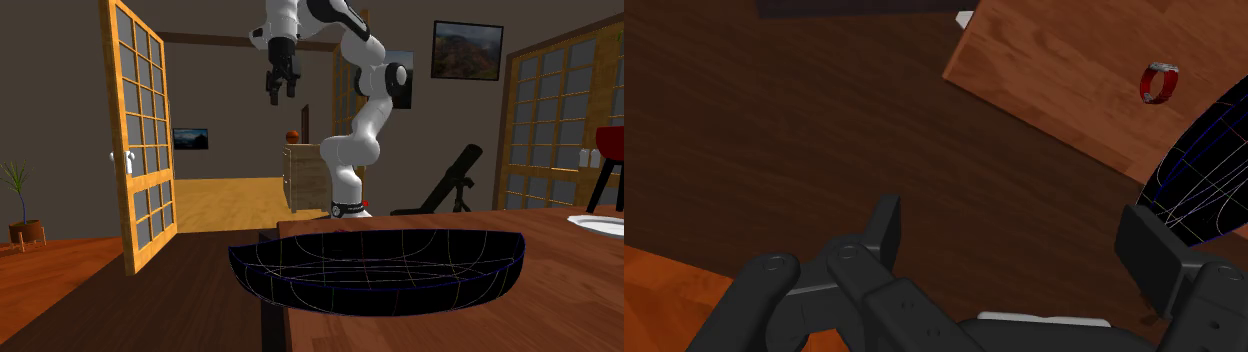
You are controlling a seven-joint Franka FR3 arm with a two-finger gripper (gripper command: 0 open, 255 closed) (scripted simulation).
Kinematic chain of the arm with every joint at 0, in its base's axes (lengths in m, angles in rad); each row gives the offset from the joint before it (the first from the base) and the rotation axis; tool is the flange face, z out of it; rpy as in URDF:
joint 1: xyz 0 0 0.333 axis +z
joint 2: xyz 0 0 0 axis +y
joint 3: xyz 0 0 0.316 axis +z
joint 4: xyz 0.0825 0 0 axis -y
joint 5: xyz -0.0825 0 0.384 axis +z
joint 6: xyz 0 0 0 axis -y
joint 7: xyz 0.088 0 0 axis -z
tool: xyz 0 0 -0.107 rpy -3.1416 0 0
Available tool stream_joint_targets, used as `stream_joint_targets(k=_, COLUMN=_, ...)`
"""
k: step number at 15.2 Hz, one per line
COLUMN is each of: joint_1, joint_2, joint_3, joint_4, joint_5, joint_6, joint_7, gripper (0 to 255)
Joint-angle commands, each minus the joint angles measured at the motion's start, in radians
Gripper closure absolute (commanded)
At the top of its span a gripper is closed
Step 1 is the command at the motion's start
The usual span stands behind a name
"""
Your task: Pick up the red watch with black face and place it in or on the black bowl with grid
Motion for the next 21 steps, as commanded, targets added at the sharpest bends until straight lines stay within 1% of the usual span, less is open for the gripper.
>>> stream_joint_targets(k=1, joint_1=0.000, joint_2=0.000, joint_3=0.000, joint_4=0.000, joint_5=0.000, joint_6=0.000, joint_7=0.000, gripper=0)
stream_joint_targets(k=6, joint_1=0.018, joint_2=0.002, joint_3=0.106, joint_4=-0.110, joint_5=0.047, joint_6=0.104, joint_7=0.102, gripper=0)
stream_joint_targets(k=11, joint_1=0.039, joint_2=0.041, joint_3=0.218, joint_4=-0.190, joint_5=0.097, joint_6=0.216, joint_7=0.205, gripper=0)
stream_joint_targets(k=16, joint_1=0.057, joint_2=0.122, joint_3=0.335, joint_4=-0.239, joint_5=0.140, joint_6=0.338, joint_7=0.310, gripper=0)
stream_joint_targets(k=21, joint_1=0.063, joint_2=0.246, joint_3=0.456, joint_4=-0.254, joint_5=0.165, joint_6=0.467, joint_7=0.422, gripper=0)
